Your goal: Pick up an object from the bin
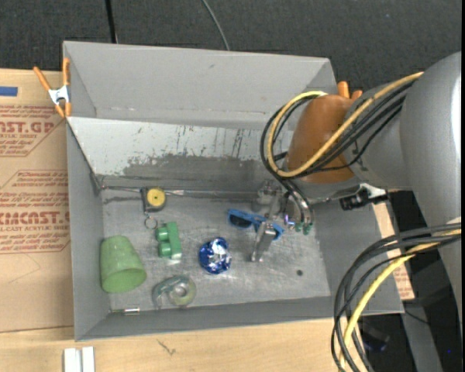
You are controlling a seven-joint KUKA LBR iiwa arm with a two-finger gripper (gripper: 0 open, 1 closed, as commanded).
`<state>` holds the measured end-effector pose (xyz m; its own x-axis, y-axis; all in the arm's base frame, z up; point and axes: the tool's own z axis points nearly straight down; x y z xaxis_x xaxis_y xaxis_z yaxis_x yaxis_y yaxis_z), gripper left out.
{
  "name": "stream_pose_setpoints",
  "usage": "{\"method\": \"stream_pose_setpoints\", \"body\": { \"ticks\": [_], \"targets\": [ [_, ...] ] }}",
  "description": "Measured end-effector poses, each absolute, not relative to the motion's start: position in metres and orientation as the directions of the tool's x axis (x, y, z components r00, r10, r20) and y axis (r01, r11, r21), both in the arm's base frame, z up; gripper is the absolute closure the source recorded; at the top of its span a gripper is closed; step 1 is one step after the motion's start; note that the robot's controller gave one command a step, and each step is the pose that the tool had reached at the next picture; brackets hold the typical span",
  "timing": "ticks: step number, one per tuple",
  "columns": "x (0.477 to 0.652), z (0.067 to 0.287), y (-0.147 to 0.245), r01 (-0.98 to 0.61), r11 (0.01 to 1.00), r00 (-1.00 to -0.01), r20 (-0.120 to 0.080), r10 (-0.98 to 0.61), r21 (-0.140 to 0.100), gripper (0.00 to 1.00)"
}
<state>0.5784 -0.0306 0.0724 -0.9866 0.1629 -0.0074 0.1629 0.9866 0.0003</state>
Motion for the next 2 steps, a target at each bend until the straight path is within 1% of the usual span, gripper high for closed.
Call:
{"method": "stream_pose_setpoints", "body": {
  "ticks": [1,2],
  "targets": [
    [0.58,0.074,-0.031,0.163,0.987,-0.987,-0.013,0.163,0.0,1.0],
    [0.56,0.228,-0.02,0.101,0.995,-0.995,-0.011,0.101,0.0,1.0]
  ]
}}
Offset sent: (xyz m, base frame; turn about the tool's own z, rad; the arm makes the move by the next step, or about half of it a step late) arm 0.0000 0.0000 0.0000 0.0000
